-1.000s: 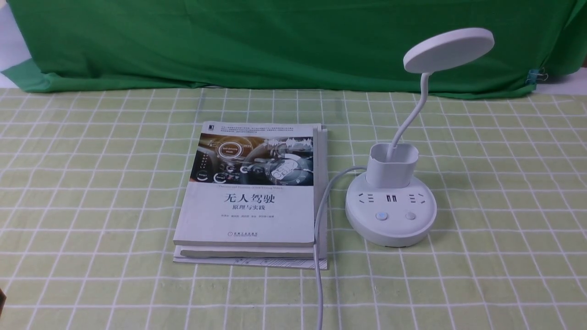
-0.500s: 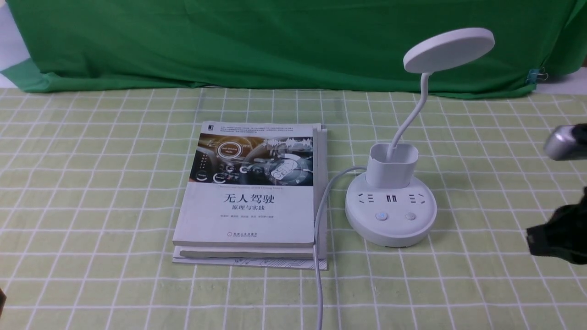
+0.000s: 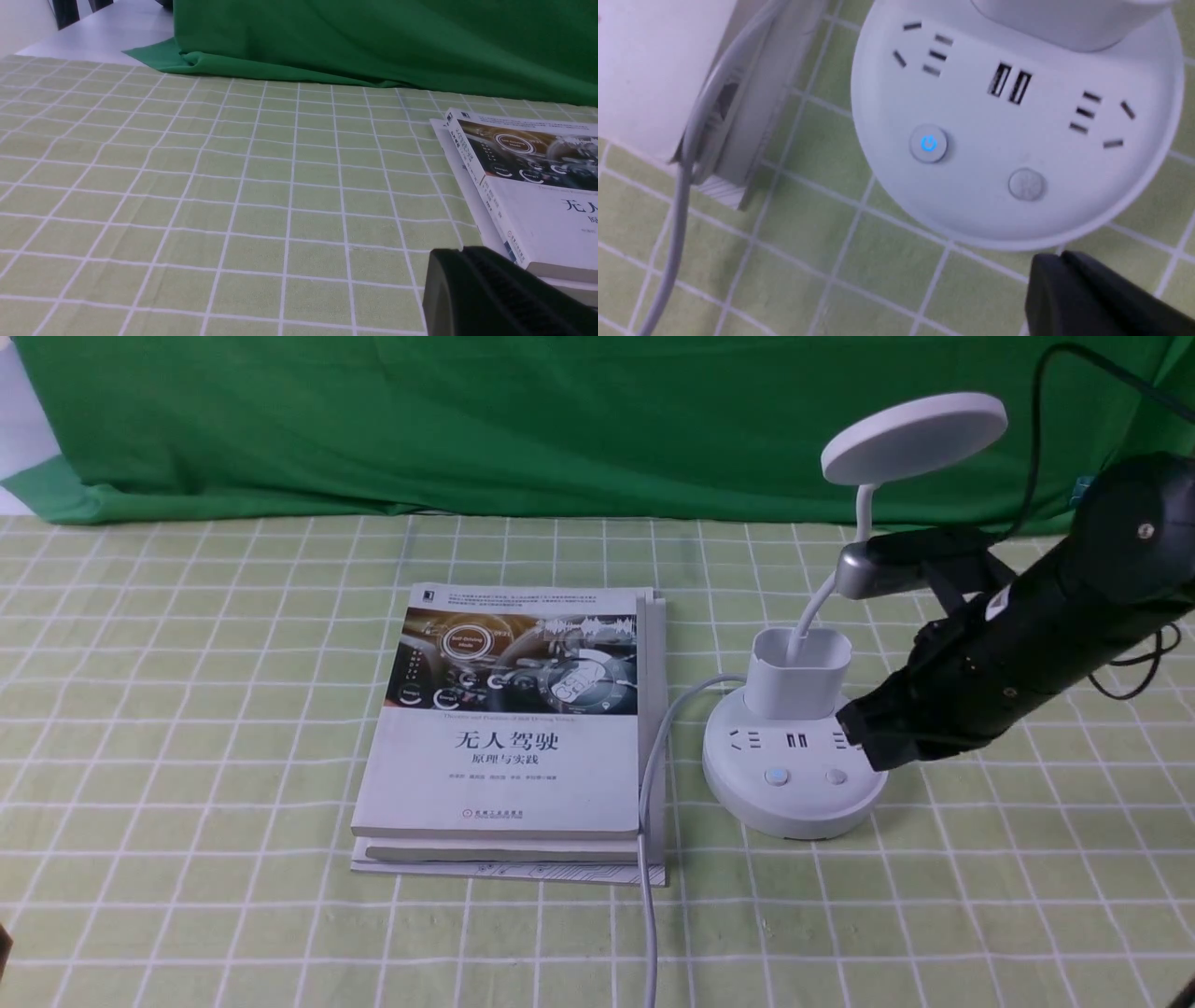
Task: Turn on the table lamp on the green coffee tablecloth with your hand.
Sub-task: 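Press the button on the base of the white desk lamp with the right gripper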
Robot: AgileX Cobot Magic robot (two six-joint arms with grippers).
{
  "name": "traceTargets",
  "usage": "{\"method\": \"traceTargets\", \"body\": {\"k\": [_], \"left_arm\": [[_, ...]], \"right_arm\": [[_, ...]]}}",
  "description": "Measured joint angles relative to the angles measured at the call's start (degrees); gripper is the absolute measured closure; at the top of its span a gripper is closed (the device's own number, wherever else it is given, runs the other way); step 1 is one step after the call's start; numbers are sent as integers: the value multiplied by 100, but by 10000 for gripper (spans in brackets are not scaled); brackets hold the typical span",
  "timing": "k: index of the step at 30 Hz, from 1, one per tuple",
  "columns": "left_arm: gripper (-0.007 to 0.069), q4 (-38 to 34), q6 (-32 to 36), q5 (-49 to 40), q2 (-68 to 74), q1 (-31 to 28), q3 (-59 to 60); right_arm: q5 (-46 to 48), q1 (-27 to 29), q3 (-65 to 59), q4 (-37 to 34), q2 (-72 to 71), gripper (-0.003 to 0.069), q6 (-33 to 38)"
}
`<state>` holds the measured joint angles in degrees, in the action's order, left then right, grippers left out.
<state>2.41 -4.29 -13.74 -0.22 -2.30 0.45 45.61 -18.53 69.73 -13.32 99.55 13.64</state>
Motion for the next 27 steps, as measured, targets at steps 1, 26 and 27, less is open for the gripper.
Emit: {"method": "traceTargets", "body": {"k": [1,26,27], "left_arm": [[622,0,0,0,0,0,0],[622,0,0,0,0,0,0],[622,0,0,0,0,0,0]], "right_arm": [[0,0,82,-6,125,627,12],[98,-77,538,-58,1092,627,93],[98,-77,543,-64,1091,627,93]]}}
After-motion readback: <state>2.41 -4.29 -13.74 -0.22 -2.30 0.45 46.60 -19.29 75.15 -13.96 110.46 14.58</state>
